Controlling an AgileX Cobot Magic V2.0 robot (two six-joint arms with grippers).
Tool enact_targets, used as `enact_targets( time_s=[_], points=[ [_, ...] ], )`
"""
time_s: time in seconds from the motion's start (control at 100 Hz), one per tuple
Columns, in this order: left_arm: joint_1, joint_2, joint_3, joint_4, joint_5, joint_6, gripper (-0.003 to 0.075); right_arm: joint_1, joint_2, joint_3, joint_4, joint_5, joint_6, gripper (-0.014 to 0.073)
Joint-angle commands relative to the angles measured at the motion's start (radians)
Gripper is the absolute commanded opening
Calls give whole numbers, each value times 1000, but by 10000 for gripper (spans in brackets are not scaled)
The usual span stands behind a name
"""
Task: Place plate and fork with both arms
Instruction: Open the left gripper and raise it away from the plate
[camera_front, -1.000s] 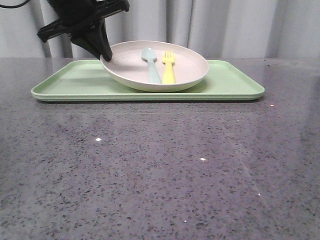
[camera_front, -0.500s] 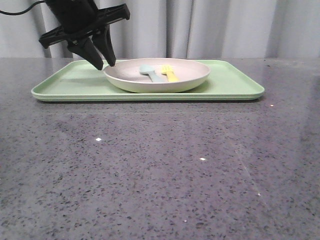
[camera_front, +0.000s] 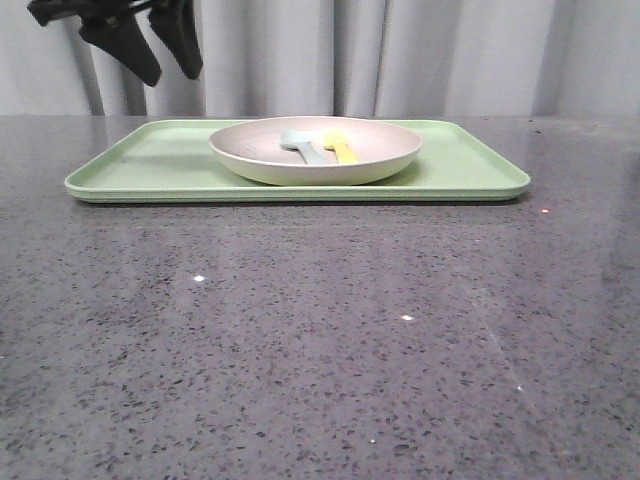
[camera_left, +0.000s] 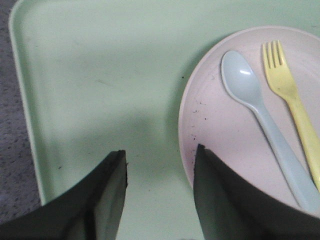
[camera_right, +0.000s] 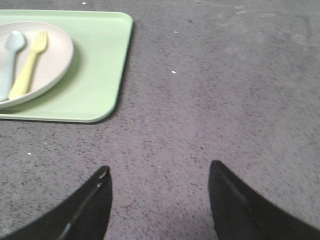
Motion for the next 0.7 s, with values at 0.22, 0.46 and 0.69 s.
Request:
enact_targets(
  time_s=[0.22,0.46,0.69],
  points=[
    [3,-311,245,68,-125,-13,315,120,264,-274,12,33,-6,437],
    [3,-498,446,85,-180,-13,315,223,486,-500,16,114,-6,437],
    [3,-656,608,108,-208,-13,315,256,698,-716,35,201,-6,437]
  ],
)
